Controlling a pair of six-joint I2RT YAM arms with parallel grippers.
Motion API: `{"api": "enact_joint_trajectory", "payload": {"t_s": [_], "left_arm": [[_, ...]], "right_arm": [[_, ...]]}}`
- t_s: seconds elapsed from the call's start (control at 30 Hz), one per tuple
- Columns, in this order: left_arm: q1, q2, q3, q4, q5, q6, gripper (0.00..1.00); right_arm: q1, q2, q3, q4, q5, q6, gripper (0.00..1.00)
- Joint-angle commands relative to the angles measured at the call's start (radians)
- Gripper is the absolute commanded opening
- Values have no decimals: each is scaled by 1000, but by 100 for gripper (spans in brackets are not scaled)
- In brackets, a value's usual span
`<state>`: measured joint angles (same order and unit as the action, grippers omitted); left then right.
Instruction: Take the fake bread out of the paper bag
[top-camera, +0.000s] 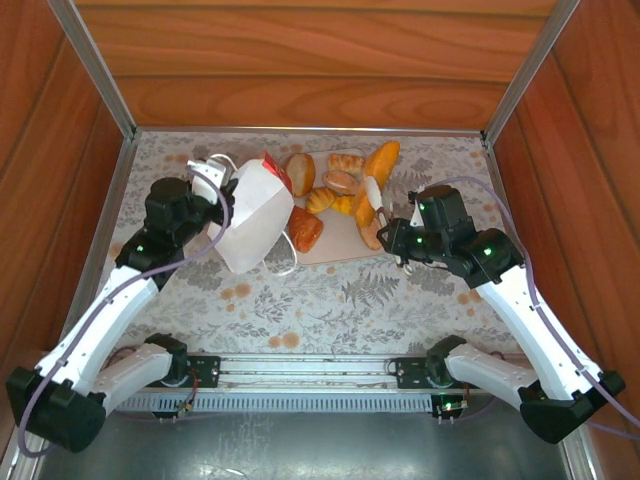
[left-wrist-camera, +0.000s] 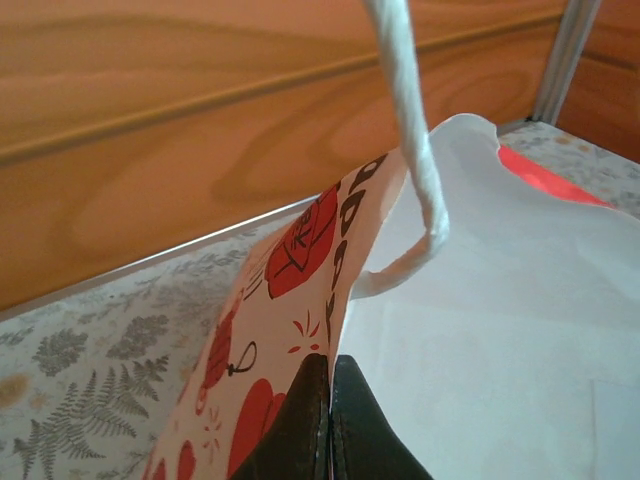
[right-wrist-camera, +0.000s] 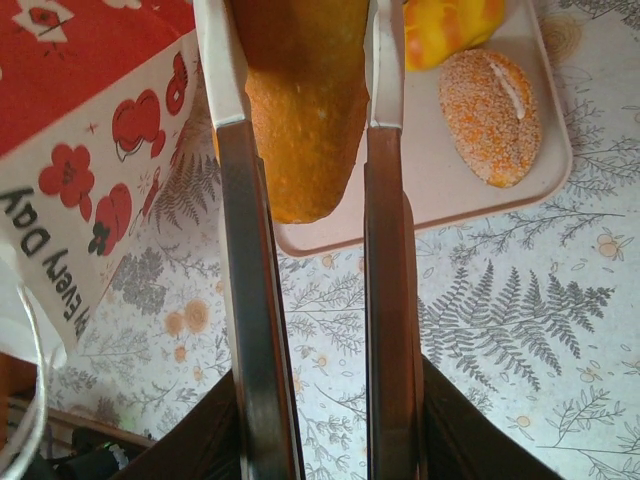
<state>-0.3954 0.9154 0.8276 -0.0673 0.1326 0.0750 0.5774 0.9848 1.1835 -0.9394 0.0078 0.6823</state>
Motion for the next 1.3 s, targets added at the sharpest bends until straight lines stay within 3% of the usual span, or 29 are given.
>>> {"api": "enact_joint_trajectory", "payload": {"t_s": [0.0, 0.17, 0.33, 0.87, 1.07, 1.27], "left_arm": [[-7, -47, -13, 47, -38, 2, 0], [-1, -19, 55, -1, -179, -103, 0], [19, 68, 204, -144, -223, -240, 0], [218, 275, 415, -328, -65, -625, 0], [275, 338, 426, -350, 10, -695, 0], [295, 396, 438, -358, 13, -729, 0]], "right_arm": [[-14, -10, -5, 36, 12, -11, 6], [-19, 18, -10, 56, -16, -7, 6], [-28, 24, -36, 71, -32, 3, 6], [-77, 9, -125, 152, -122, 23, 6], [-97, -20, -191, 237, -203, 40, 6], [-120, -17, -273, 357, -304, 59, 6]]}}
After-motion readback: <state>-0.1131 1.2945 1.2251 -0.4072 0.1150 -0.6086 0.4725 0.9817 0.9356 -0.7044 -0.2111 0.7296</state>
